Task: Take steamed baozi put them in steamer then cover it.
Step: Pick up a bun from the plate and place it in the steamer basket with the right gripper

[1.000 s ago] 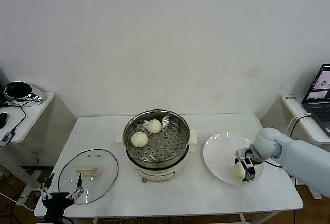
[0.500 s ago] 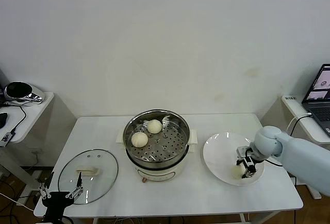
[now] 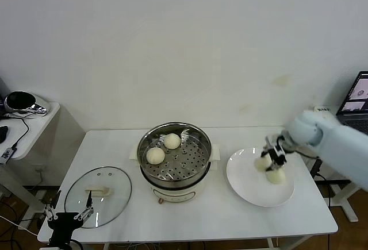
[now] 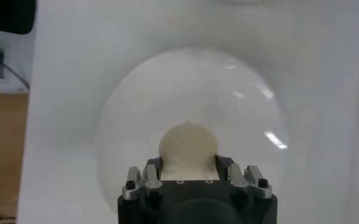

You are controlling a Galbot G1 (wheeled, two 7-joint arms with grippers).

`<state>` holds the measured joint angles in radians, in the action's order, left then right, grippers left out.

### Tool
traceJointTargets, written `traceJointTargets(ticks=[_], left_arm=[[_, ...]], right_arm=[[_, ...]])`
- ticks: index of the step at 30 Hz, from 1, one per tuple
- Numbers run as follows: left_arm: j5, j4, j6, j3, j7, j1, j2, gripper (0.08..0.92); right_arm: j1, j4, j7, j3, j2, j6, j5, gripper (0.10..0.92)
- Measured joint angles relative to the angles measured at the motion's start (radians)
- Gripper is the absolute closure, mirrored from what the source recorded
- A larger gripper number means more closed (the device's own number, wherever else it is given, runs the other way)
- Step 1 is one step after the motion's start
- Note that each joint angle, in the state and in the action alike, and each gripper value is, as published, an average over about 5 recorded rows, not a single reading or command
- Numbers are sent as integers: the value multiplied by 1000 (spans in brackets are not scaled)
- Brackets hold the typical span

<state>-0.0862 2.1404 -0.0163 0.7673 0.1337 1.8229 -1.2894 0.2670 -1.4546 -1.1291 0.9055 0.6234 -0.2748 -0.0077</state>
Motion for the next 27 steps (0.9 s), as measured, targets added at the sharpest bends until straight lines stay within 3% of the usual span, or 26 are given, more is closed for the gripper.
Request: traceJointTargets(ticks=[15,27], left_arm=[[-3,10,0,4,1,-3,-8,177],[-2,20,7,10,3,8,-20,177]], right_arm=[[258,17,70,179,278,108,181,465],[281,70,93,324,523,313,162,457]])
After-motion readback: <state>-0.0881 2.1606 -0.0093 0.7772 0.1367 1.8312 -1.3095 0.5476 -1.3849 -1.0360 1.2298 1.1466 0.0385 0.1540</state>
